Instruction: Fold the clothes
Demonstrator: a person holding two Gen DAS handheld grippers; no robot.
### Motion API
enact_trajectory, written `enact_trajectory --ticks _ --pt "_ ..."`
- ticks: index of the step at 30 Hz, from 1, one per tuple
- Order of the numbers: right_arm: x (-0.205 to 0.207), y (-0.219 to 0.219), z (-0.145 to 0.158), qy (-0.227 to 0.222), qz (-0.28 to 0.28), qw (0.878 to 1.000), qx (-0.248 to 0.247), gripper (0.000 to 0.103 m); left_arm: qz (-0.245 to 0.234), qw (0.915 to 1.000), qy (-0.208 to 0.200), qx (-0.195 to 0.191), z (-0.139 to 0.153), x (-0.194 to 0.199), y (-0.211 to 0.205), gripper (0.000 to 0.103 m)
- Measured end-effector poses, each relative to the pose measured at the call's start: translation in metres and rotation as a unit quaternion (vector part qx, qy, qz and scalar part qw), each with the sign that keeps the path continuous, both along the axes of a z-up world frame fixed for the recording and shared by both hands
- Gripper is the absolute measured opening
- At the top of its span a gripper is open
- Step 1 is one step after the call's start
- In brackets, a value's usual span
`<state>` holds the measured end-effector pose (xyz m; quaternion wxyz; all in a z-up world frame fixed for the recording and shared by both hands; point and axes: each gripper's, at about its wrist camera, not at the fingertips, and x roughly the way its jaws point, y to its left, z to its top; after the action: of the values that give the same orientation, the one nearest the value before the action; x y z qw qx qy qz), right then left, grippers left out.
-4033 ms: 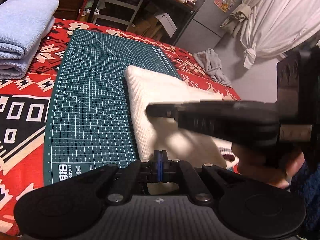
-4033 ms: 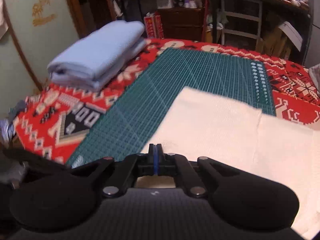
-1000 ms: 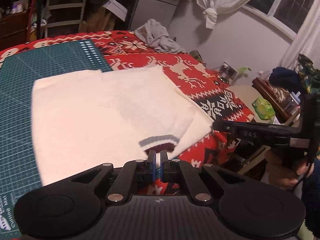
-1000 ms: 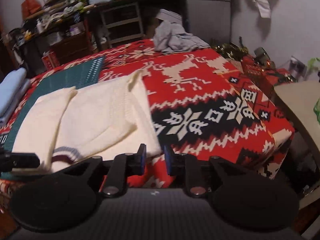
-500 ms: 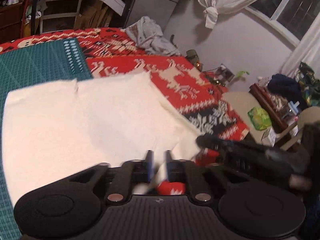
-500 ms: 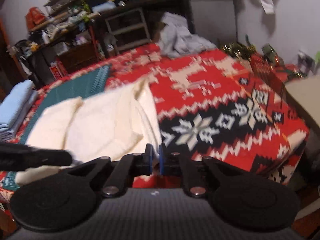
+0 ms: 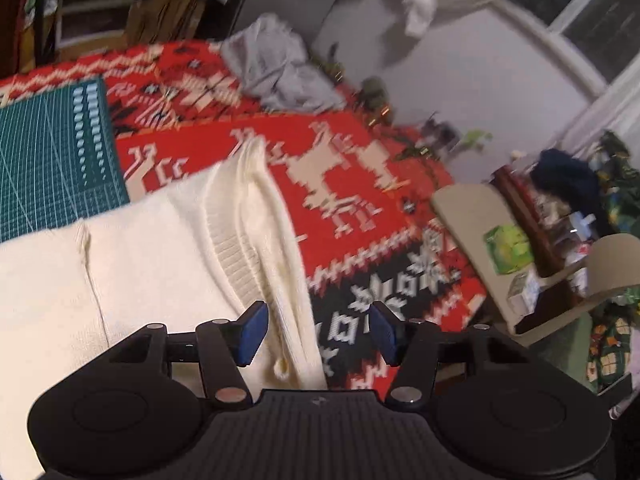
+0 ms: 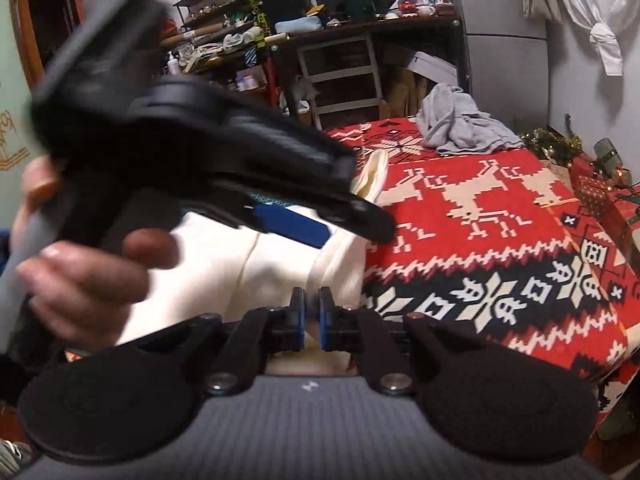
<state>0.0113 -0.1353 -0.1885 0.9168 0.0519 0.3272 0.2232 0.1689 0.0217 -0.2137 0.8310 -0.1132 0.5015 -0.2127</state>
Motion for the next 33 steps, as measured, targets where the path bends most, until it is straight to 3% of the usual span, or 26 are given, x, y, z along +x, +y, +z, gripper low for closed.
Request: enact_trajectory --ticks 2,4,9,11,16,19,22,27,33 --pt "-0.002 0.003 0.000 0.000 0.005 1.000 -0.002 0.007 0.009 0.9995 0.025 0.014 -0.006 0.008 -0.002 0.044" --pt "-0.004 0.006 0.000 -0.001 0.008 1.000 -0.007 0.007 0.013 0.9988 0.032 0.034 -0.009 0.010 -0.001 0.010" --pt "-0.005 0.002 0.005 -0.001 0.022 1.000 -0.005 0.013 0.024 0.9982 0.018 0.052 0.004 0.000 0.017 0.010" --pt "-0.011 -0.006 0.012 -0.013 0.033 0.999 0.006 0.030 0.033 0.9979 0.009 0.056 0.016 -0.007 0.029 0.010" --pt "-0.018 -0.036 0.033 -0.019 0.027 0.998 0.059 0.038 0.061 0.9969 -0.016 0.048 0.052 -0.031 0.078 0.010" --pt "-0.013 -0.042 0.037 -0.002 0.008 0.997 0.072 0.039 0.081 0.9948 -0.030 0.052 0.064 -0.052 0.111 0.010" --pt "-0.007 -0.034 0.036 0.019 0.005 0.998 0.067 0.039 0.110 0.9926 -0.014 0.048 0.052 -0.070 0.146 0.010" --pt "0.002 -0.001 0.029 0.034 0.030 0.997 0.059 0.039 0.160 0.9861 0.034 0.028 0.004 -0.087 0.191 0.010" --pt "0.008 0.048 0.026 0.027 0.082 0.996 0.034 0.038 0.168 0.9846 0.028 -0.041 -0.009 -0.092 0.217 0.011"
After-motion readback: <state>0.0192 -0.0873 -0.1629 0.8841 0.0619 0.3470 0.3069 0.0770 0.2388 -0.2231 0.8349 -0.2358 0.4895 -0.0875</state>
